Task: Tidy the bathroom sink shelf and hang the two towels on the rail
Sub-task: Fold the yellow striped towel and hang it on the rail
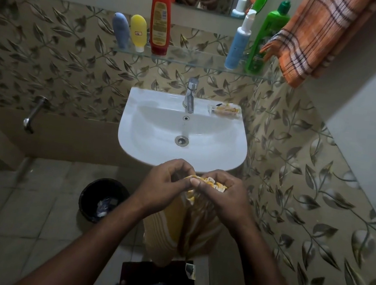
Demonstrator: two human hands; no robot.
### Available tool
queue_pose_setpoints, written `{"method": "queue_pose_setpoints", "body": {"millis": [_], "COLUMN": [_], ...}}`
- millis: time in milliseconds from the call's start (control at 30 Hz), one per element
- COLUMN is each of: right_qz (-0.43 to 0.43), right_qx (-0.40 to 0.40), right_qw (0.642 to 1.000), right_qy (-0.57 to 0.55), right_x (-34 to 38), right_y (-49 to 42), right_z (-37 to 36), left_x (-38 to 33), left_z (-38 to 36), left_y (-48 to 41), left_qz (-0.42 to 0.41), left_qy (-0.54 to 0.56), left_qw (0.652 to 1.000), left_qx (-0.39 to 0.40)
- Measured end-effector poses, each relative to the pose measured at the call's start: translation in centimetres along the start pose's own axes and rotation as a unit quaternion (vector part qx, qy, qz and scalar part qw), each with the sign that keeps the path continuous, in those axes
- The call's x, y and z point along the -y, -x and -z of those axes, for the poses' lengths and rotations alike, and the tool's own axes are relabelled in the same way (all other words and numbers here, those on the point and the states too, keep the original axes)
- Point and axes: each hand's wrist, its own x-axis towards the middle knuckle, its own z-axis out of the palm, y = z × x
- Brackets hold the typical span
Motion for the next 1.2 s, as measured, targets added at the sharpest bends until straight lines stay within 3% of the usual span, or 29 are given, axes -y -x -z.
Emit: {"method": "queue_pose_setpoints", "body": {"millis": [300,533,633,867,1200], "right_qz": [-0.01,-0.004,-0.013,-0.021,-0.024], "right_qx": [0.032,-0.012,-0.027,-0.029,0.014], "right_qw": [0.999,1.0,1.0,0.998,0.996], "right_qy": [0.023,0.027,-0.009,0.05,0.083], "right_x": [-0.2,-0.9,-1.4,-1.7,-1.6], "right_y": [-0.1,-0.3,-0.4,0.6,1.1], "right_z": [0.2,0.5,0.9,0.4,-1.1], "left_x": [0.4,2.0,2.5,2.4,2.4], "left_z": [0.0,0.4,0.7,0.9,0.7], "left_y": [-0.2,-0.1,0.2,0.4,0.7], "left_qz": [-0.009,0.038,0.044,0.008,0.003], "left_qy": [0.007,-0.019,-0.025,-0.064,-0.057], "left_qw": [1.0,0.996,0.997,0.998,0.998], "left_qx": [-0.01,0.083,0.055,0.01,0.004]}}
